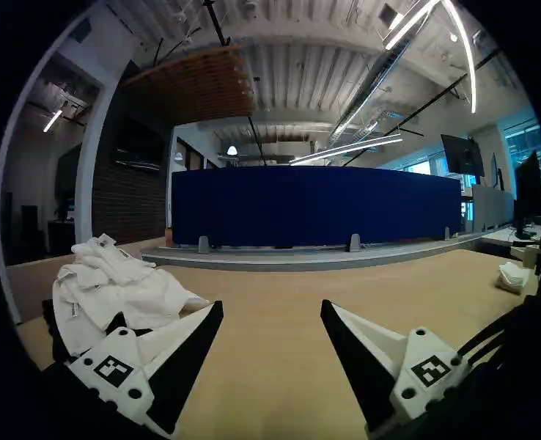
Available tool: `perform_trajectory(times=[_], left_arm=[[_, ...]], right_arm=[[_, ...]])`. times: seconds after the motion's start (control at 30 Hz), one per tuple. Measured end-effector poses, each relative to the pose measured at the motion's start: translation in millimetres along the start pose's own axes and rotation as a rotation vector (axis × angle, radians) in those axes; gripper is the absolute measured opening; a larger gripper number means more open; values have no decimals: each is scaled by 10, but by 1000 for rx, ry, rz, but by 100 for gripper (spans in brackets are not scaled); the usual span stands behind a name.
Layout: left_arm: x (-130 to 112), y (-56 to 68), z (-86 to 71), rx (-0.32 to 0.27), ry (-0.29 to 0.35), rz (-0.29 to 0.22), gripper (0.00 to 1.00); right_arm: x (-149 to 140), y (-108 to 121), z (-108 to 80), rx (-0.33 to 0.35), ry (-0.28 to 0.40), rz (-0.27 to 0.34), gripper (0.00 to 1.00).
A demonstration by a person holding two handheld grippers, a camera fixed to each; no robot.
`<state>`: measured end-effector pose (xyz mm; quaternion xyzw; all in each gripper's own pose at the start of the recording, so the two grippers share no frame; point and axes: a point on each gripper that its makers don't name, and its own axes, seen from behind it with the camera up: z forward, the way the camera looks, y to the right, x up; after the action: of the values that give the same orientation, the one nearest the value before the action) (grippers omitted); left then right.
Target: Fold towel
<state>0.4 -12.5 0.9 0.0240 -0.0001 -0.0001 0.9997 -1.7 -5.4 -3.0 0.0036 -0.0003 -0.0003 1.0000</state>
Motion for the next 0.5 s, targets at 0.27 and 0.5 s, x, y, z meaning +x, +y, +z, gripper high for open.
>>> perform_trajectory(times=[0.27, 0.5], left_arm=[[13, -11, 1, 0, 0, 0, 99], [21, -14, 14, 0, 0, -1, 99]], right_arm=[[4, 0, -11, 0, 0, 0, 100], [5, -3, -18, 0, 0, 0, 100]])
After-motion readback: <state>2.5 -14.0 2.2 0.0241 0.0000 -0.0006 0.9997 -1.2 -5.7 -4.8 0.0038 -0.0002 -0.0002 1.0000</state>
